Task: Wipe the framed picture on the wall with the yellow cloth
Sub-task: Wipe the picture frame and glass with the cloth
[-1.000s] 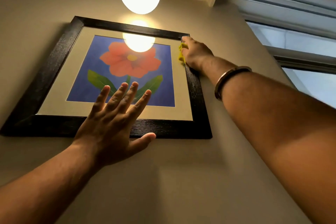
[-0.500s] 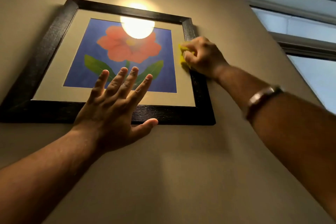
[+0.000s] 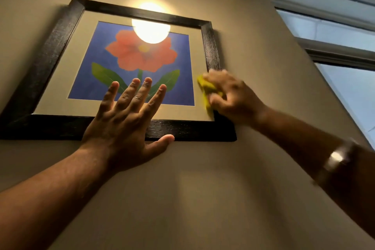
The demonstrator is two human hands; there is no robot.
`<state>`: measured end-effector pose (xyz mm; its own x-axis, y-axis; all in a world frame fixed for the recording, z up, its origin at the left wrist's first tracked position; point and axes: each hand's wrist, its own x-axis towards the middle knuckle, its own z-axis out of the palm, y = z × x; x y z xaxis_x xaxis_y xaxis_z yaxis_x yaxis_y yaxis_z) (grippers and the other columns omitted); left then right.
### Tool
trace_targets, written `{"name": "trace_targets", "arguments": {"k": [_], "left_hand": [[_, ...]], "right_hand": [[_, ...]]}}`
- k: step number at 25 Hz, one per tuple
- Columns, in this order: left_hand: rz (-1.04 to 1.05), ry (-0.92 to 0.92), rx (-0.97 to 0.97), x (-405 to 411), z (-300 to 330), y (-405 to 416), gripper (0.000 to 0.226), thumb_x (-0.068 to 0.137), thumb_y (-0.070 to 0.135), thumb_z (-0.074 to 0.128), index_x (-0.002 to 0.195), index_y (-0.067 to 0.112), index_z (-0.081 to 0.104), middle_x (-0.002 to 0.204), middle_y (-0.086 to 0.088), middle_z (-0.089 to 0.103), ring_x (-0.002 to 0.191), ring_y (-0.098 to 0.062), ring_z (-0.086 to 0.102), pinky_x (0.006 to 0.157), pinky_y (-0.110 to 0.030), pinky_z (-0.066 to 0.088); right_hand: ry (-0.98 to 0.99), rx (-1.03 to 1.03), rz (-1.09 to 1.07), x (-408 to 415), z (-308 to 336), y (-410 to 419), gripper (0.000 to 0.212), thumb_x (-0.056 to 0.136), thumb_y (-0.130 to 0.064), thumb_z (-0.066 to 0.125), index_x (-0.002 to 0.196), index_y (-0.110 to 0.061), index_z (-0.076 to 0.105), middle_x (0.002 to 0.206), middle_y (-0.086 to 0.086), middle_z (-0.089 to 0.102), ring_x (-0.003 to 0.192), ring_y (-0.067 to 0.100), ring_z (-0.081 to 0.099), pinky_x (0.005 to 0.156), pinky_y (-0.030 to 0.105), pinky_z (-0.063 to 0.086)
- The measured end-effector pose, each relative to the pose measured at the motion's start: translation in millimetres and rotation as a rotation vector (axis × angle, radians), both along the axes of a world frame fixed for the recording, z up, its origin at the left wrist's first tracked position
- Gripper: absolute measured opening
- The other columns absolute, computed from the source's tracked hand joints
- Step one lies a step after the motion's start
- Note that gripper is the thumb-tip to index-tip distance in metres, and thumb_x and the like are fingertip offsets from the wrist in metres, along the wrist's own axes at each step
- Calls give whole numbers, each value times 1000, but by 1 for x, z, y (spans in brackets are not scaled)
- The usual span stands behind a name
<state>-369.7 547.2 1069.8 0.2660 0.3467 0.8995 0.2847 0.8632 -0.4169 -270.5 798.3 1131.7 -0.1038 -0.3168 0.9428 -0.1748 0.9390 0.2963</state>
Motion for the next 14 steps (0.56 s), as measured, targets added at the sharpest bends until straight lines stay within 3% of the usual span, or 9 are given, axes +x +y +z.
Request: {"name": "trace_targets", "arguments": {"k": [3, 7, 10, 14], "left_hand": [[-8, 2, -12, 0, 0, 1, 97, 79, 81, 23, 154, 23, 2, 162, -11, 11, 149, -30, 10, 119, -59, 6], [-15, 5, -15, -1, -3, -1, 100, 80, 80, 27, 154, 17, 3, 162, -11, 12, 149, -30, 11, 119, -58, 6], [-17, 5, -23, -1, -2, -3, 102, 80, 79, 28, 154, 14, 1, 162, -11, 11, 149, -29, 10, 119, -58, 6], [-19, -5, -35, -1, -2, -2, 103, 80, 79, 29, 154, 13, 0, 162, -12, 11, 149, -30, 11, 119, -59, 6]], "right_hand": [[-63, 195, -2, 12, -77, 33, 60, 85, -42, 40, 142, -23, 35, 153, 5, 32, 143, 17, 23, 119, 37, 18], [10, -155, 1, -1, -62, -18, 63, 80, -30, 40, 142, -23, 34, 154, 5, 30, 144, 25, 20, 118, 36, 14], [27, 18, -66, -10, -88, -19, 63, 81, -24, 45, 143, -22, 33, 154, 3, 31, 144, 23, 19, 119, 35, 12], [5, -240, -78, 6, -77, -15, 63, 82, -30, 35, 144, -24, 28, 156, 4, 26, 144, 26, 20, 118, 40, 21]]}}
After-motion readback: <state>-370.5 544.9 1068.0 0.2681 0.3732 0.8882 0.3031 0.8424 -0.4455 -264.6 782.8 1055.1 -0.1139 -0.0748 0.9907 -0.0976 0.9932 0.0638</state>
